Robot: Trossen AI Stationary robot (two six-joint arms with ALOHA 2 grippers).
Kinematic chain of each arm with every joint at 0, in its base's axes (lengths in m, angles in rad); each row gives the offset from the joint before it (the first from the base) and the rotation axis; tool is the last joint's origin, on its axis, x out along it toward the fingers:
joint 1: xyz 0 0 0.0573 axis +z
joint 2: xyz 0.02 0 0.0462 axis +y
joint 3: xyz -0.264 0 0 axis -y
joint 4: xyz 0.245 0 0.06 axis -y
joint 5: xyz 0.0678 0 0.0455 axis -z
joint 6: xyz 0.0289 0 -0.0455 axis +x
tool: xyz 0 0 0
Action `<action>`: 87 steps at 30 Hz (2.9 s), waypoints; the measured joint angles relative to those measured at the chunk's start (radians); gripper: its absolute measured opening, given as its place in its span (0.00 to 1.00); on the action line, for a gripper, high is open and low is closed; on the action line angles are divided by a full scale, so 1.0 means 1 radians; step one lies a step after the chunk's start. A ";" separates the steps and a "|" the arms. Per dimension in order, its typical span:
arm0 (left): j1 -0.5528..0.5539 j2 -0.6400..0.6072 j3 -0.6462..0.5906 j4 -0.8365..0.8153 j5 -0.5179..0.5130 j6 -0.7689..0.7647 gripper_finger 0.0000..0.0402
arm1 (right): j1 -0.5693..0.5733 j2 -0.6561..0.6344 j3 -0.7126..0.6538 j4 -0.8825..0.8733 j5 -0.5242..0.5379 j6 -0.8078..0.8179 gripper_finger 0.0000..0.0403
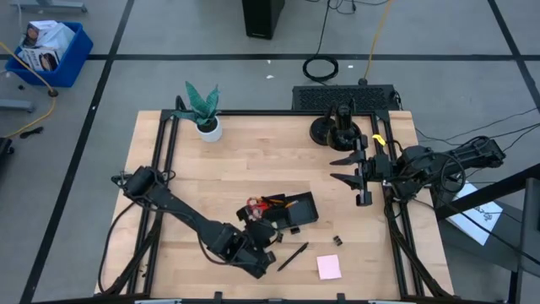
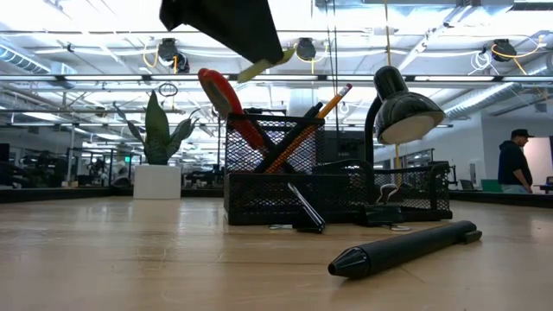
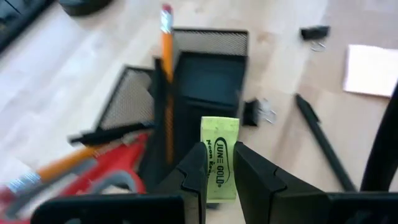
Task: Pick and place office supplies into organizer
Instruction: Put the green eraser into the black desk organizer
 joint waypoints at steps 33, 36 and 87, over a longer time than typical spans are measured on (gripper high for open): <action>-0.029 0.148 -0.001 0.205 -0.171 0.276 0.16 | 0.000 0.006 0.000 -0.032 -0.001 0.019 0.31; -0.036 0.178 -0.001 0.209 -0.172 0.285 0.16 | 0.000 0.006 0.000 -0.033 -0.001 0.019 0.31; 0.039 0.249 -0.016 0.183 -0.136 0.294 0.16 | 0.000 0.006 0.000 -0.038 -0.053 0.001 0.31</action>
